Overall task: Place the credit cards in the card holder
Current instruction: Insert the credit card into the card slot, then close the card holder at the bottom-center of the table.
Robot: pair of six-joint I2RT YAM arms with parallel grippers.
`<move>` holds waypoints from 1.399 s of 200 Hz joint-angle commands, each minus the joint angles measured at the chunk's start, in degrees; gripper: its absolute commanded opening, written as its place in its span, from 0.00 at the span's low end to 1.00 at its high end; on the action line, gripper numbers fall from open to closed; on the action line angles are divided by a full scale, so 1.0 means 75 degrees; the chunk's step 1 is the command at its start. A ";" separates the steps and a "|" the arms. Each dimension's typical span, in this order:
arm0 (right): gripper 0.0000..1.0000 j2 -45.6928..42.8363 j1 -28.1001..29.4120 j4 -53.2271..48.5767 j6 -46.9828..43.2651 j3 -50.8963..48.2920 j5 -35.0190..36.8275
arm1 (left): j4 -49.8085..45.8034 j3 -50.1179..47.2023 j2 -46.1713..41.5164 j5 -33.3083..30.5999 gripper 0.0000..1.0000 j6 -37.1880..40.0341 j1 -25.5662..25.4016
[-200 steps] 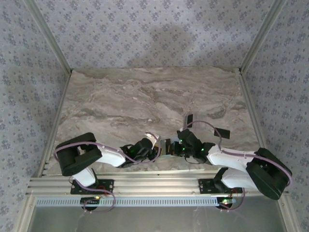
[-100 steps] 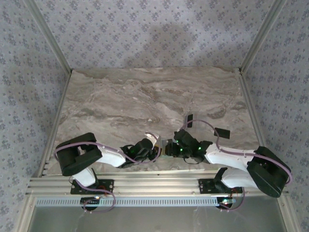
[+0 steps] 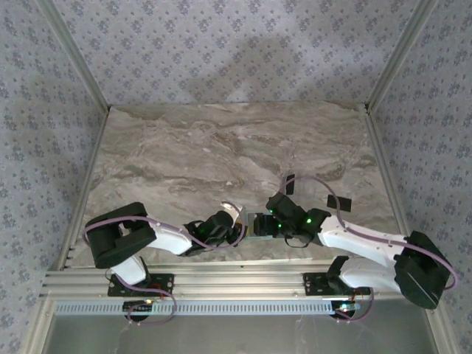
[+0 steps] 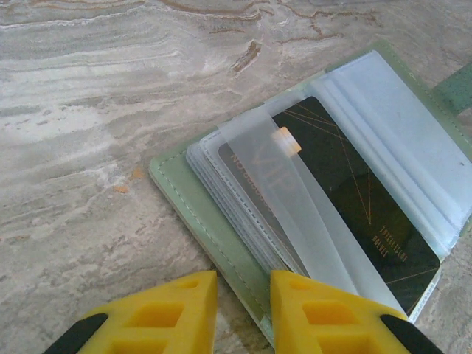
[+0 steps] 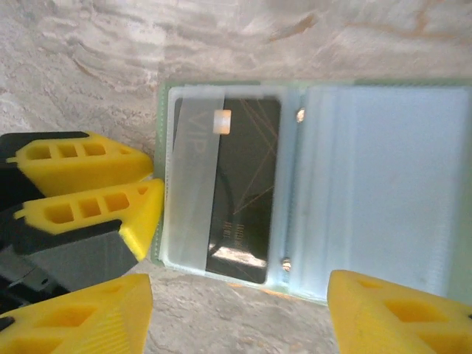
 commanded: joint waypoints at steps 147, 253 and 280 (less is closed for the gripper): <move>0.27 0.0684 -0.1156 -0.1508 -0.0616 0.0039 0.1826 | -0.0191 -0.0215 0.0266 0.0928 0.25 -0.0212 0.0047; 0.42 0.0298 -0.1002 -0.1849 -0.0862 0.0494 0.1904 | -0.0027 -0.0259 0.0382 0.0954 0.25 -0.0212 0.0059; 0.47 0.0950 -0.1142 -0.1815 -0.0870 0.0649 0.2071 | -0.0026 -0.0253 0.0392 0.0966 0.25 -0.0224 0.0059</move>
